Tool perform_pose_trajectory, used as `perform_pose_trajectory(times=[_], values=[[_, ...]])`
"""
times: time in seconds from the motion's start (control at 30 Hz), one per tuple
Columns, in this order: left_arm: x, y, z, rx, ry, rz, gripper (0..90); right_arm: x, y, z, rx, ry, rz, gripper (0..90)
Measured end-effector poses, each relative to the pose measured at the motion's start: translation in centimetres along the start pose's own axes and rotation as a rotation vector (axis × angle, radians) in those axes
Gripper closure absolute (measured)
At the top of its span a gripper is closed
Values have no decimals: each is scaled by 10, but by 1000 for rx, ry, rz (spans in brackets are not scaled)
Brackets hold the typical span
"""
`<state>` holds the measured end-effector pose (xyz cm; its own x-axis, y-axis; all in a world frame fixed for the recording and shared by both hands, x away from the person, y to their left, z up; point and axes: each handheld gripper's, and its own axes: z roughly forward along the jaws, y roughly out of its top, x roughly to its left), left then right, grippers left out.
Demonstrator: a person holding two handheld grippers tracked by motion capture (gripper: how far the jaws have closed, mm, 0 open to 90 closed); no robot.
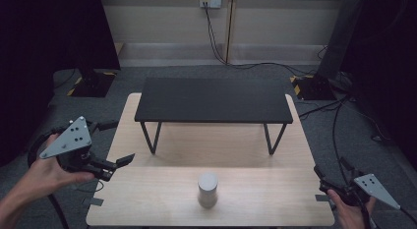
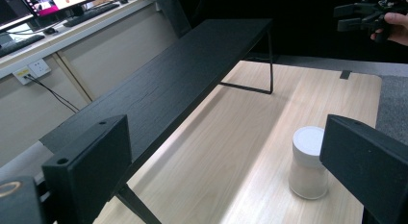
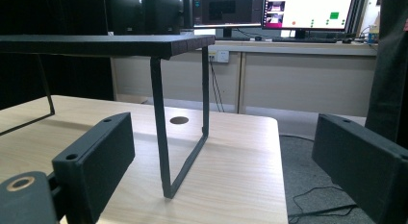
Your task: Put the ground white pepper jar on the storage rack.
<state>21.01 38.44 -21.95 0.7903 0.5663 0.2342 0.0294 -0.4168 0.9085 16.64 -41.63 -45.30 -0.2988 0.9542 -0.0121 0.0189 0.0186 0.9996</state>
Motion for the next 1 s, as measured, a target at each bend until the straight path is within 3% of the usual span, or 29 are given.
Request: perform_pose_trajectory(times=[0.47, 1.0], values=[[0, 6, 8, 22, -39, 12, 32, 1, 1, -3, -4, -9, -1, 72], [11, 24, 51, 115, -110, 34, 34, 1, 0, -4, -11, -12, -5, 71]])
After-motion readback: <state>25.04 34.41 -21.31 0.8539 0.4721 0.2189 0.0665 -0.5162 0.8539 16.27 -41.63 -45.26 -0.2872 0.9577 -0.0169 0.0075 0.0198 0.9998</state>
